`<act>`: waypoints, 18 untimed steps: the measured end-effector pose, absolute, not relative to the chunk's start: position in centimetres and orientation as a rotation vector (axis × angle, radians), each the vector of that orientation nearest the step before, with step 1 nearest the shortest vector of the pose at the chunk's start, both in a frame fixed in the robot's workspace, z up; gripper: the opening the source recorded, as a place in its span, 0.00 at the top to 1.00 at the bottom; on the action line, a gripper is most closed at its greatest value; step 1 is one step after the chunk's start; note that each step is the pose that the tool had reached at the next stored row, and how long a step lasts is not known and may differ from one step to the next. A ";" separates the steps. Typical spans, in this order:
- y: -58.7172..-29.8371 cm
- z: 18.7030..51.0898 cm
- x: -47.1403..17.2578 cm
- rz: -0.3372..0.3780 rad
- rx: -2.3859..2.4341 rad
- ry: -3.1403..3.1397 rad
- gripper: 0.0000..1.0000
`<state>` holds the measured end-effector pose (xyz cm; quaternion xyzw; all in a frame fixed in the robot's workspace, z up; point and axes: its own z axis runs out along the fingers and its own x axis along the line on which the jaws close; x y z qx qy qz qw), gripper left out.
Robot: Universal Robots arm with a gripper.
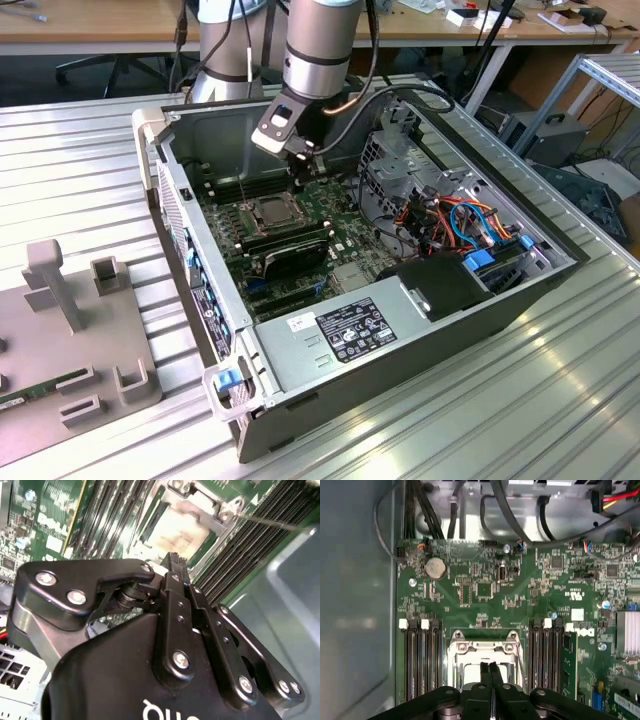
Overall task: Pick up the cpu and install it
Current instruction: 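Close the cpu cover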
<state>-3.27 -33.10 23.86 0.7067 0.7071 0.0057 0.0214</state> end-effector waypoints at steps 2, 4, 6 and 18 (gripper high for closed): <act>-33.1 23.6 -4.6 0.018 2.191 2.192 0.89; -33.1 23.6 -4.7 0.018 2.191 2.192 0.89; -33.1 23.6 -4.8 0.018 2.191 2.192 0.89; -33.1 23.6 -5.0 0.018 2.191 2.192 0.89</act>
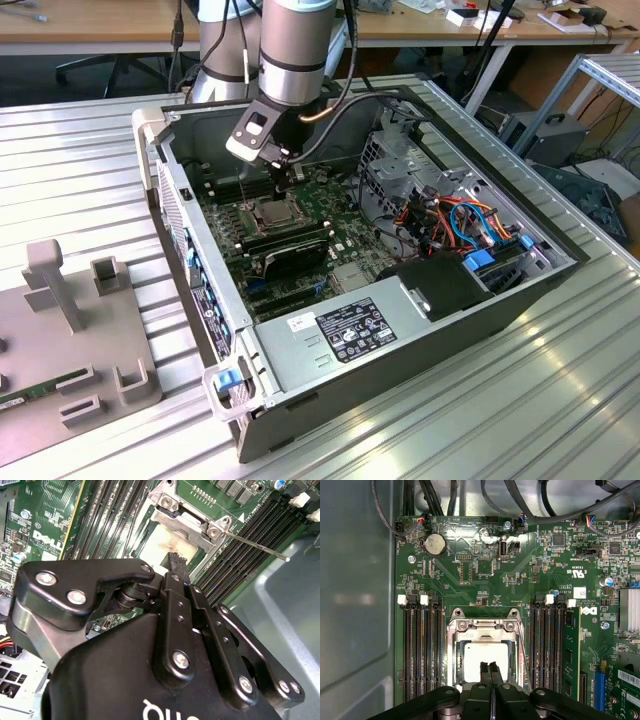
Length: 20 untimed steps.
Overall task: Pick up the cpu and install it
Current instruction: 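Close the cpu cover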
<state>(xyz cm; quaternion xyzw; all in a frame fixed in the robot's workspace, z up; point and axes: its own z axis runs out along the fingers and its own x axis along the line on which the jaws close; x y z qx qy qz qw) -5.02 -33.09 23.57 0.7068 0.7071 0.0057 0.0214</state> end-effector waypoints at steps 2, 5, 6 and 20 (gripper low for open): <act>-33.1 23.6 -5.0 0.018 2.191 2.192 0.89; -33.1 23.6 -5.1 0.018 2.191 2.192 0.89; -33.1 23.6 -5.1 0.018 2.190 2.192 0.89; -33.1 23.5 -5.5 0.018 2.191 2.192 0.89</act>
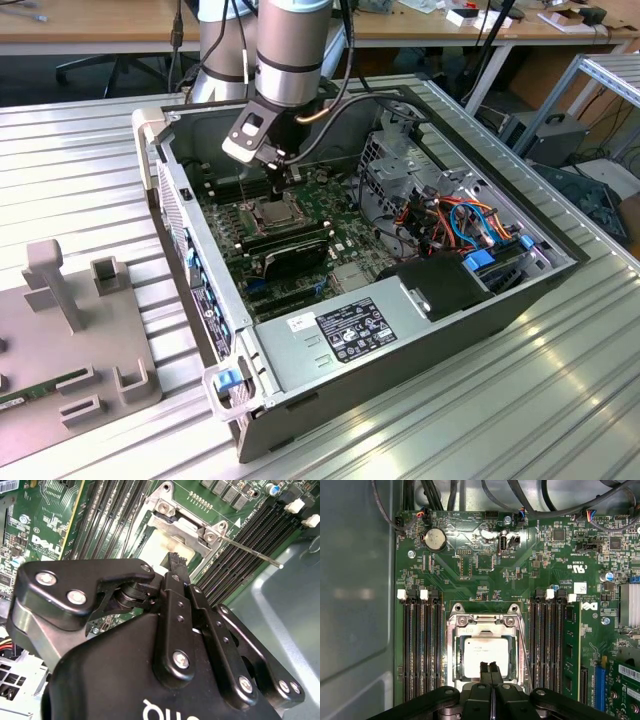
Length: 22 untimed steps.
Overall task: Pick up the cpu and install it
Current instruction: 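Close the cpu cover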
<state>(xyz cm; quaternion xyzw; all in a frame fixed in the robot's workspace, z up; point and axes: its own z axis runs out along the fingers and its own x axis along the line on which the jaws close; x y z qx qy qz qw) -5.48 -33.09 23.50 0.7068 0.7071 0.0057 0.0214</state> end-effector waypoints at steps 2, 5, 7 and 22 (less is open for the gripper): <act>-33.1 23.5 -5.5 0.018 2.191 2.192 0.89; -33.1 23.5 -5.6 0.018 2.191 2.192 0.89; -33.1 23.5 -5.6 0.018 2.191 2.192 0.89; -33.1 23.4 -6.1 0.018 2.191 2.192 0.89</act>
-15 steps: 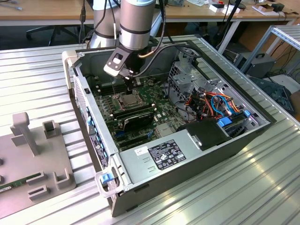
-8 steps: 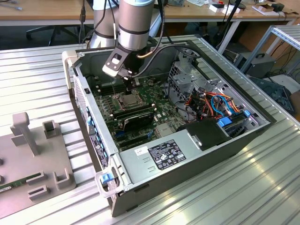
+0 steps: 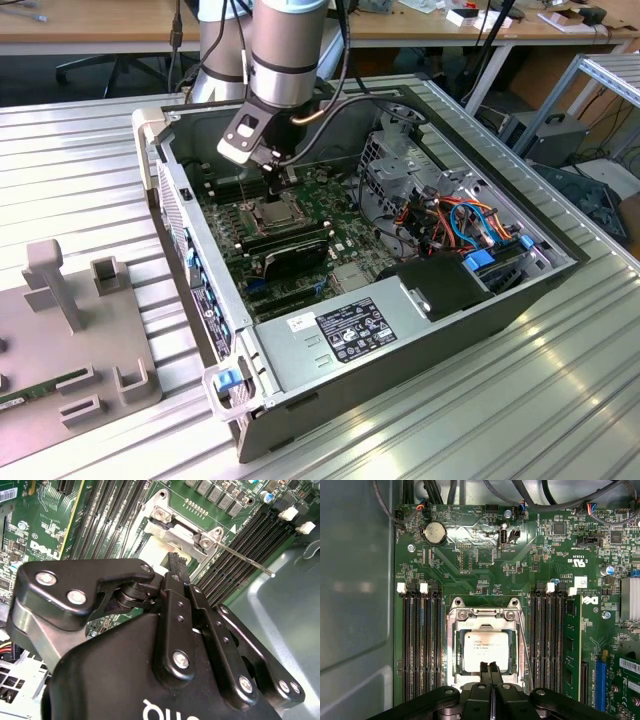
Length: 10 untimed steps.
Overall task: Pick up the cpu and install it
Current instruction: 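Close the cpu cover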
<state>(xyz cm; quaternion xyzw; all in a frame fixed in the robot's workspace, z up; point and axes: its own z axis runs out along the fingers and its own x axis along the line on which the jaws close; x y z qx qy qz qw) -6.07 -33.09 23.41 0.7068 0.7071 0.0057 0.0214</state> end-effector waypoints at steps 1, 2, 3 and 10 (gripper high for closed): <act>-33.1 23.4 -6.1 0.018 2.191 2.192 0.89; -33.1 23.4 -6.1 0.018 2.191 2.192 0.89; -33.1 23.4 -6.1 0.018 2.191 2.192 0.89; -33.1 23.4 -6.2 0.018 2.191 2.192 0.89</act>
